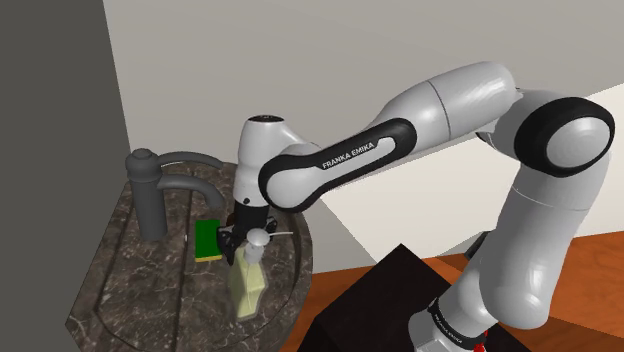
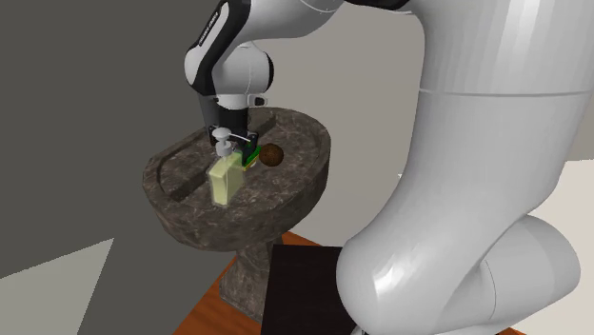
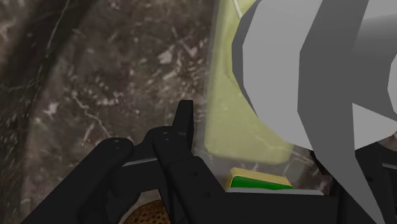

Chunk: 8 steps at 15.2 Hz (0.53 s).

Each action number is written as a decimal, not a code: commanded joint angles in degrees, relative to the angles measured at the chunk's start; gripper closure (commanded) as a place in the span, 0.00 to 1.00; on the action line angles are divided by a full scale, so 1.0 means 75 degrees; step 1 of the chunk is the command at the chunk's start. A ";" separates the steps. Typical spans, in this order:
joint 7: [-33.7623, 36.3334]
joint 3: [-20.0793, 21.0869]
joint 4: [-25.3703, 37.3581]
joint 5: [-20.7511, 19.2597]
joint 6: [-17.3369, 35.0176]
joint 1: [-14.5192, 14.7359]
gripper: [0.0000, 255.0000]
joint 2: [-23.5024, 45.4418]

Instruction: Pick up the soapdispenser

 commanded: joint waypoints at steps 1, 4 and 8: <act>-0.0006 0.0020 0.0073 0.0047 -0.0188 -0.0021 1.00 -0.0124; -0.0014 0.0045 0.0178 0.0115 -0.0462 -0.0052 1.00 -0.0306; -0.0018 0.0071 0.0341 0.0197 -0.0833 -0.0089 1.00 -0.0530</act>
